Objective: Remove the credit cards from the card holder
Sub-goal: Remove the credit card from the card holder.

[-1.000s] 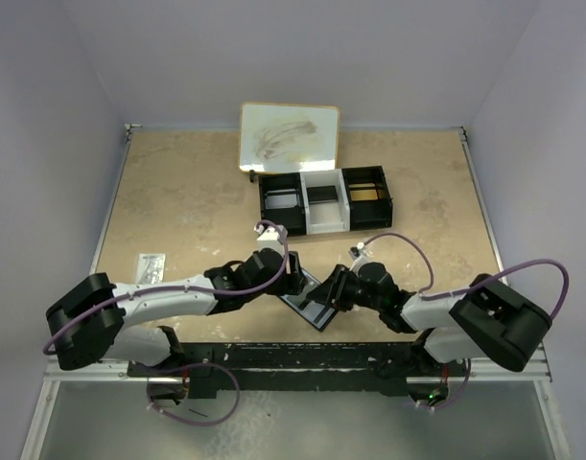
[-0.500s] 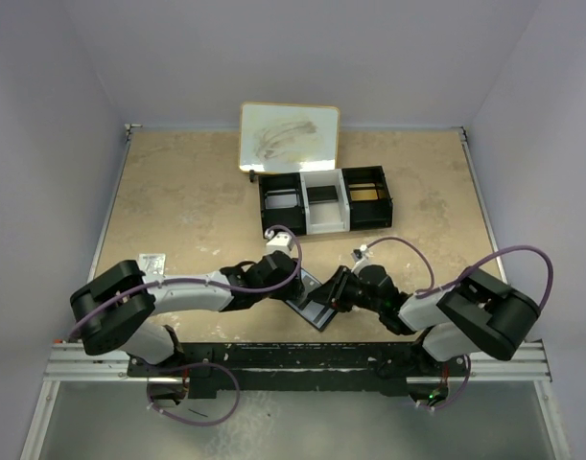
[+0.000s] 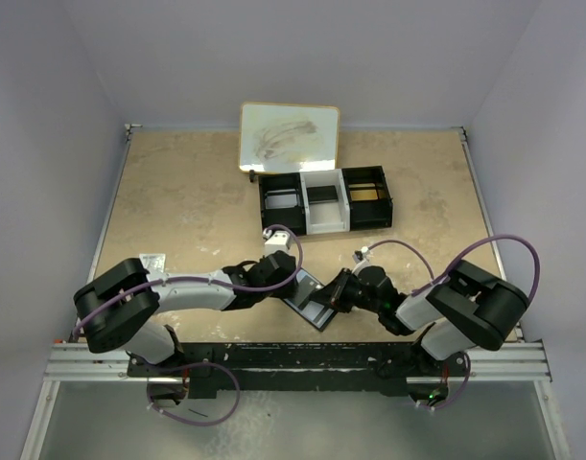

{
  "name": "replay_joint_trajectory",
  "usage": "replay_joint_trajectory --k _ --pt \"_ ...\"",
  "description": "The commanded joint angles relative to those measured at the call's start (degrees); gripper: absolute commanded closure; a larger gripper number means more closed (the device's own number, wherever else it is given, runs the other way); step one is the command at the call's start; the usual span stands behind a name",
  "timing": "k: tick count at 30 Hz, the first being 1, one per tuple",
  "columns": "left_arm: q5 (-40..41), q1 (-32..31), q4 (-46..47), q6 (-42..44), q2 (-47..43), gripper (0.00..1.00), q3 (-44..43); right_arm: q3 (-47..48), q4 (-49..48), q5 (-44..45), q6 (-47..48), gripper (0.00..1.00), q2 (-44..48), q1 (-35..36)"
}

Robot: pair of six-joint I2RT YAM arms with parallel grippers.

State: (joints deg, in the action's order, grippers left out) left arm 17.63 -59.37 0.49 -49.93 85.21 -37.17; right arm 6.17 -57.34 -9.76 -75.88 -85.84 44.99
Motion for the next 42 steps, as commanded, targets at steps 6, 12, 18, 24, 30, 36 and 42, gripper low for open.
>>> replay_joint_trajectory --k 6,12,18,24,30,36,42 --pt "2.7 0.0 -3.6 0.9 -0.4 0.65 0.4 -1.2 4.0 2.2 -1.1 0.92 3.8 0.1" --pt "4.3 0.1 -3.6 0.2 -2.7 0.65 2.6 -1.9 9.4 3.0 -1.4 0.92 8.3 0.1" --pt "5.4 0.0 -2.8 -0.4 -6.3 0.63 2.7 -2.1 13.1 3.7 -1.3 0.91 12.4 0.1" --pt "0.9 -1.3 4.0 0.1 -11.3 0.58 2.2 -1.2 13.9 3.8 -0.9 0.90 12.0 0.1" --pt "-3.7 -2.4 9.2 -0.4 -5.9 0.57 1.1 -0.8 12.4 3.4 -0.8 0.90 9.7 0.1" --pt "-2.3 -2.4 16.4 -5.1 -0.4 0.58 5.1 -1.0 11.9 2.7 -0.7 0.90 9.0 0.1" --pt "2.3 -2.4 10.8 -6.6 2.1 0.62 3.9 -1.6 13.7 3.5 -0.9 0.87 11.3 0.1"
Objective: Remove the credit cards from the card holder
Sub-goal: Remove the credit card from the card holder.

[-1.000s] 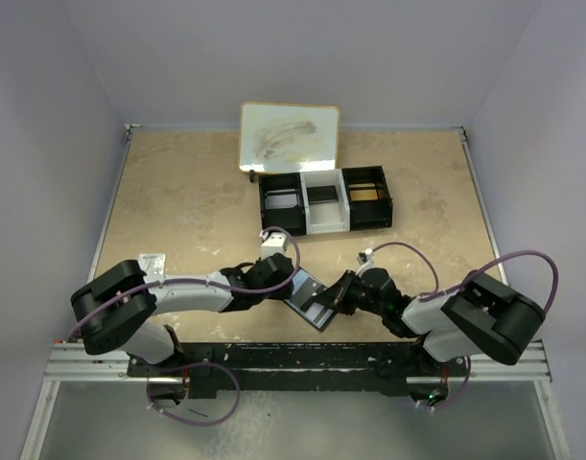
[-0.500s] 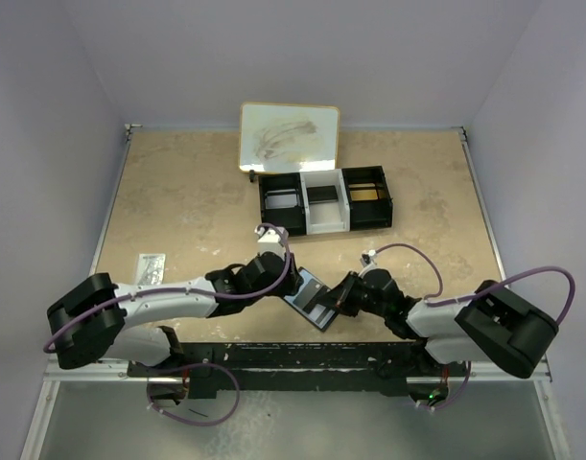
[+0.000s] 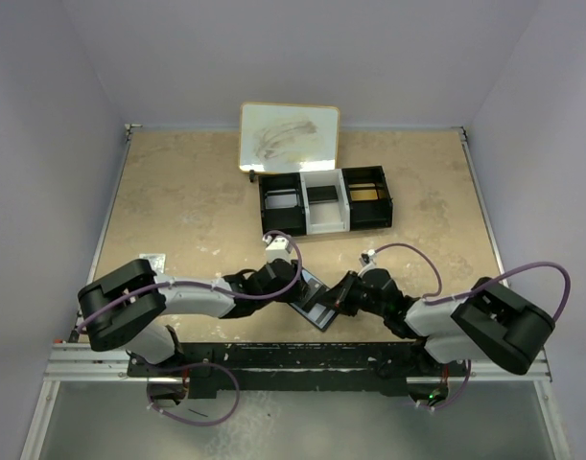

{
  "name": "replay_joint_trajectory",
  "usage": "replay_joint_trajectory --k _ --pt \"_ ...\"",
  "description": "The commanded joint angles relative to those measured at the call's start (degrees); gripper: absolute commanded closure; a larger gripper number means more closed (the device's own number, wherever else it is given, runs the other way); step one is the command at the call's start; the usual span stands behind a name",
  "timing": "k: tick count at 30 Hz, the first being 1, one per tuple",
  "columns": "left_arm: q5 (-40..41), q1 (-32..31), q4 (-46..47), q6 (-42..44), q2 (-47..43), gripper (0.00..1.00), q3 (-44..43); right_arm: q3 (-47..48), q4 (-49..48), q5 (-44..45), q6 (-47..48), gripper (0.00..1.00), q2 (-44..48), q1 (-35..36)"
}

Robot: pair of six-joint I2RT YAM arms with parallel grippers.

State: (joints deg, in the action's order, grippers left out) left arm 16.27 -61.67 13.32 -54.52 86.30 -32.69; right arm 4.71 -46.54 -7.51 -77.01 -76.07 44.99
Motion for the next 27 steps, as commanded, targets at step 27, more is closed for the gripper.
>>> replay_joint_trajectory --k 27 --pt "2.2 -0.1 -5.8 -1.0 1.8 0.67 -3.5 1.4 -7.6 -2.9 1.3 0.63 -4.9 0.1"
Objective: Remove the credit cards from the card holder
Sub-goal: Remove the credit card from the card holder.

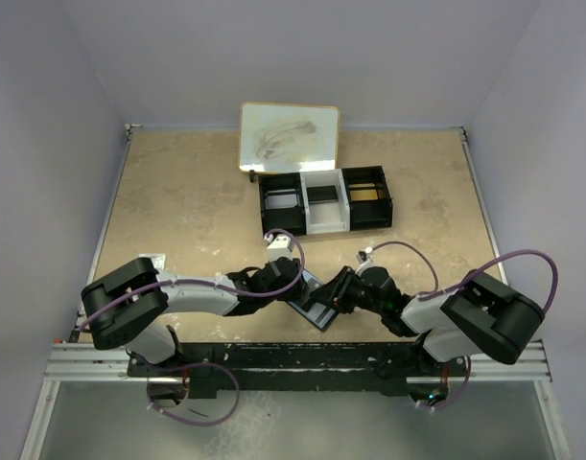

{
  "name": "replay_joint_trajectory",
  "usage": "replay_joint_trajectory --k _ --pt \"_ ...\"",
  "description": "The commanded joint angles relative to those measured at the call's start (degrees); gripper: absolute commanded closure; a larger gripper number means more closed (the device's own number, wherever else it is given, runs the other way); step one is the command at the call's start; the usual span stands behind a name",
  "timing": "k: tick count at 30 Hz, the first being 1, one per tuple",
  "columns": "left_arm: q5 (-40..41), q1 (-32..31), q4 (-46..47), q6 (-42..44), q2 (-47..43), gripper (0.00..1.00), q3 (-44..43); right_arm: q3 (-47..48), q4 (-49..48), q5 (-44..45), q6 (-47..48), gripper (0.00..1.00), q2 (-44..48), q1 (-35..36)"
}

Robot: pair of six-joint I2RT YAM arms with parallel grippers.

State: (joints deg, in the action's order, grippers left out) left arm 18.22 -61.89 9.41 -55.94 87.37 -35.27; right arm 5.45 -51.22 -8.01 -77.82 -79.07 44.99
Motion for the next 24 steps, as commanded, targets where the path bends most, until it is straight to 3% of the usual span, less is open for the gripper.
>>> replay_joint_trajectory --k 1,8,13,20,24 --pt "0.3 0.1 -2.0 0.4 0.7 0.67 -0.9 1.2 -3.0 -2.2 2.5 0.64 -2.5 0.1" --pt "0.6 0.1 -3.5 0.2 0.9 0.67 -1.4 -0.6 -5.0 -0.2 0.8 0.82 -2.8 0.1" --pt "1.1 0.1 -3.6 0.0 0.8 0.67 -1.2 -1.7 1.3 -0.4 1.1 0.97 3.1 0.1" --pt "0.5 0.1 -3.2 -0.2 2.0 0.68 -1.3 -1.5 13.1 1.7 1.6 0.93 13.7 0.1" --pt "0.0 0.0 -2.9 0.0 2.0 0.68 -1.4 -2.9 14.8 4.0 -0.5 0.82 17.4 0.1"
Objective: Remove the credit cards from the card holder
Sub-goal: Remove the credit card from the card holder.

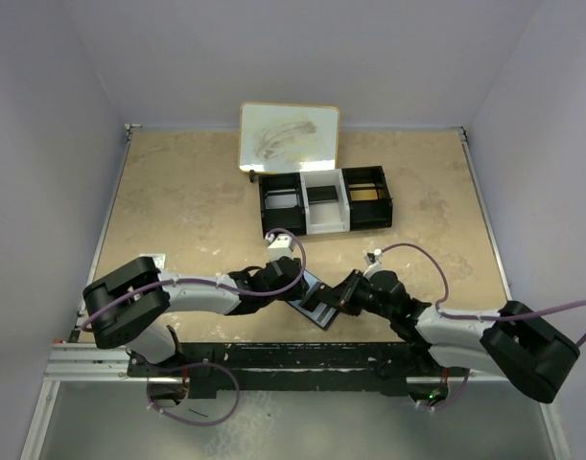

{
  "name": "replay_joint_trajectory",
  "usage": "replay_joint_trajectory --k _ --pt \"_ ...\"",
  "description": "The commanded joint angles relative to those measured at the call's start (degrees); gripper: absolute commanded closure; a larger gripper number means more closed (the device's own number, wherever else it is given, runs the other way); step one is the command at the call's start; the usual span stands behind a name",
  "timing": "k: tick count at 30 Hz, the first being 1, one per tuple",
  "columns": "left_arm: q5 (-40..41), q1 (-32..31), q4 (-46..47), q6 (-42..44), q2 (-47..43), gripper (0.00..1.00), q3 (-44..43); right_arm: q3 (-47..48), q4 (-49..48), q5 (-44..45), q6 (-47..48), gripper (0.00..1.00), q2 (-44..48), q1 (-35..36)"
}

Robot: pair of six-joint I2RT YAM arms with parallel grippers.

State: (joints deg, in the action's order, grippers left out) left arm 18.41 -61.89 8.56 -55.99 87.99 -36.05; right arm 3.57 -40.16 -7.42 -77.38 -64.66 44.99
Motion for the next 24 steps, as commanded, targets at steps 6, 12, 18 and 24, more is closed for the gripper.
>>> replay_joint_trajectory --k 6,12,18,24 --pt "-0.9 -0.1 -1.7 0.1 1.7 0.68 -0.6 0.9 4.5 5.2 -1.1 0.77 1.3 0.0" --pt "-1.0 -0.2 -1.5 0.0 1.9 0.68 -0.5 1.2 -2.6 4.1 -2.8 0.75 -5.2 0.0" --pt "-1.3 -0.2 -1.4 0.1 2.0 0.69 -0.7 2.2 -7.2 2.5 -2.4 0.78 -10.1 0.1" --pt "0.4 -0.3 -2.4 -0.4 1.2 0.70 -0.5 2.7 -0.6 4.0 -0.8 0.98 -4.9 0.1"
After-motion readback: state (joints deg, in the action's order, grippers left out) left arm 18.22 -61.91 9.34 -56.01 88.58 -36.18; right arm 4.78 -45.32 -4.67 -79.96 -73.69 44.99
